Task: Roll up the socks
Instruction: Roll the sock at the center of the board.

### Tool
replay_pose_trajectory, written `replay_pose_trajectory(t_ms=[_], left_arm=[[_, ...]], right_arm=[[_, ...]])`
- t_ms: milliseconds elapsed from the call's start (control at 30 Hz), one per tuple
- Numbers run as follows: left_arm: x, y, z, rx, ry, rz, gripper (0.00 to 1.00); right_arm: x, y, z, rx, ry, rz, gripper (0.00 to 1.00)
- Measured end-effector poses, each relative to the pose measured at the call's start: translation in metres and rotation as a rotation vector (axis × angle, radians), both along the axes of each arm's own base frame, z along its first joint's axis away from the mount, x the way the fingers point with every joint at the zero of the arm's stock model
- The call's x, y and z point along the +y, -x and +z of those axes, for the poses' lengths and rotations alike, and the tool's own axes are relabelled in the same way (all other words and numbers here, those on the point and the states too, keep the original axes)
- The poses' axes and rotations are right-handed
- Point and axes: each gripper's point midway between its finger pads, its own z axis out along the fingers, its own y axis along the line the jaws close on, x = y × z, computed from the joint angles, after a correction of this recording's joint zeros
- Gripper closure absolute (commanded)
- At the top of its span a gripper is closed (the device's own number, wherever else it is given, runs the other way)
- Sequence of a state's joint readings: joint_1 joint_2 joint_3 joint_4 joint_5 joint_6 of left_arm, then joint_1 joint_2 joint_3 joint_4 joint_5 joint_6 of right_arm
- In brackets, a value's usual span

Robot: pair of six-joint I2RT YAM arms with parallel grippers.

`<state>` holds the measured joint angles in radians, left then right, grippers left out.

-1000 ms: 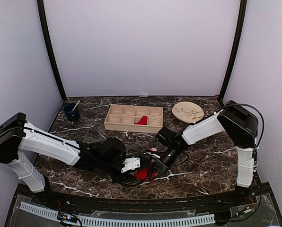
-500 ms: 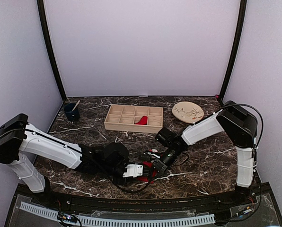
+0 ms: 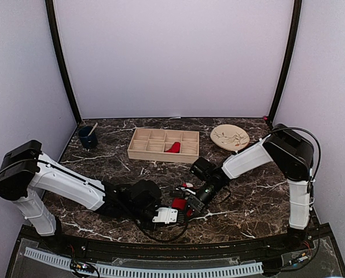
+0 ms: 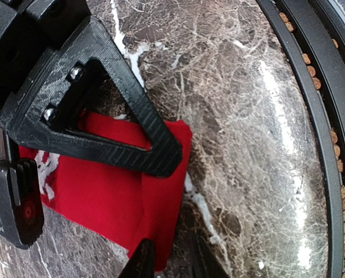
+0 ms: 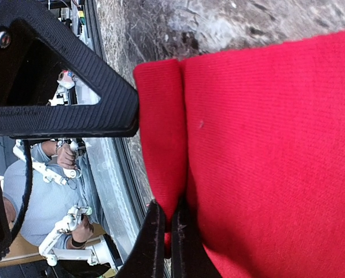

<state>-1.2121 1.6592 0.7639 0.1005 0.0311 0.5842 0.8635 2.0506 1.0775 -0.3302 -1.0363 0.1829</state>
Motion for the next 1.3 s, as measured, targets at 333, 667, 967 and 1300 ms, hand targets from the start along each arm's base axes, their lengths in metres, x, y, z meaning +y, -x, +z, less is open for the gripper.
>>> replay_pose_trajectory(t_ms=[333,667,967,1300], left_arm=[[-0.004,-0.006,-0.003,-0.041,0.004,0.004,0.77],[-0.004,-0.007,-0.009,-0.041,-0.006,0.006,0.77],[-0.009,-0.015,-0.008,-0.079,0.007,0.022,0.69],[-0.012,-0.017,-0.008,-0.090,0.008,0.021,0.74]], right_arm=[[0.001,0.000,0.001,0.008,-0.003,-0.003,0.98],[0.001,0.000,0.002,0.013,-0.011,-0.003,0.99],[-0.003,0.003,-0.001,0.024,-0.008,-0.002,0.99],[-0.004,0.004,-0.002,0.027,-0.009,-0.003,0.99]])
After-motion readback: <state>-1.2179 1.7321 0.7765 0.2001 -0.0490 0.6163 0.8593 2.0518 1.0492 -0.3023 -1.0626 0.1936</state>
